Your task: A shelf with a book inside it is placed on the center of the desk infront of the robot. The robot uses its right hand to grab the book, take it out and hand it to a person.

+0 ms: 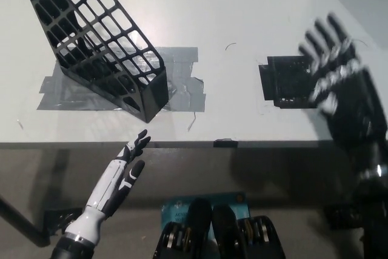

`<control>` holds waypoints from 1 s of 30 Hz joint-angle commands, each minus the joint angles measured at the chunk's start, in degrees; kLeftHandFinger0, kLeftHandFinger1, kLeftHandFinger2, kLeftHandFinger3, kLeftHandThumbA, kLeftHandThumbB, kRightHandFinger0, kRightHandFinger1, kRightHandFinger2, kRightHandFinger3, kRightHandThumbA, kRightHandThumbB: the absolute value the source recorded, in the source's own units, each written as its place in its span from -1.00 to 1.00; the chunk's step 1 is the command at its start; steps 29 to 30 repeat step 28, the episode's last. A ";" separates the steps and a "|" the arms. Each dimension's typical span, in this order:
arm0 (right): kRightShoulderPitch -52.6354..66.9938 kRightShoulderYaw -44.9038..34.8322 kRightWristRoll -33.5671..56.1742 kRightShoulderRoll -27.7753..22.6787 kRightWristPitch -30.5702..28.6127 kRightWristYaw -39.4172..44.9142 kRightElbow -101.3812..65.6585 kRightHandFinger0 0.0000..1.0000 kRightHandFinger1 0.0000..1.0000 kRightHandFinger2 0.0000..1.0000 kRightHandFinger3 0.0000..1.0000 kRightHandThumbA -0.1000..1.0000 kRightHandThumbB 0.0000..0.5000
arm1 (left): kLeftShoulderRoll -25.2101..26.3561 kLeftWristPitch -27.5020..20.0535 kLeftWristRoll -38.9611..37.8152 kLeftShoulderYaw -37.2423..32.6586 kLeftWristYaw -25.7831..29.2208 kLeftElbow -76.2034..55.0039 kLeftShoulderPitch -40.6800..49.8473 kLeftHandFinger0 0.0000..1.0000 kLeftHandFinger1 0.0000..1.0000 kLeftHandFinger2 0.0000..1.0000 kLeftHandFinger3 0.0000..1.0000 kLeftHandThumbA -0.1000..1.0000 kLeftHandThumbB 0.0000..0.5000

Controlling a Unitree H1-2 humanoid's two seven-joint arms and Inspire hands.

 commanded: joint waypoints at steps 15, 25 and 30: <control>18.05 13.34 -21.72 -4.25 -10.57 2.95 6.79 1.00 1.00 1.00 1.00 0.87 0.15 | -0.35 -2.75 0.51 0.08 1.22 -1.31 5.13 1.00 1.00 1.00 1.00 1.00 0.23; 18.61 13.97 -22.77 -4.19 -9.55 3.54 7.60 1.00 1.00 1.00 1.00 0.85 0.23 | -0.42 -3.14 0.33 0.51 1.47 -1.43 7.09 1.00 1.00 1.00 1.00 1.00 0.27; 18.71 13.95 -22.78 -4.20 -9.64 3.72 7.82 1.00 1.00 1.00 1.00 0.85 0.22 | -0.39 -3.15 0.37 0.46 1.44 -1.39 7.27 1.00 1.00 1.00 1.00 1.00 0.27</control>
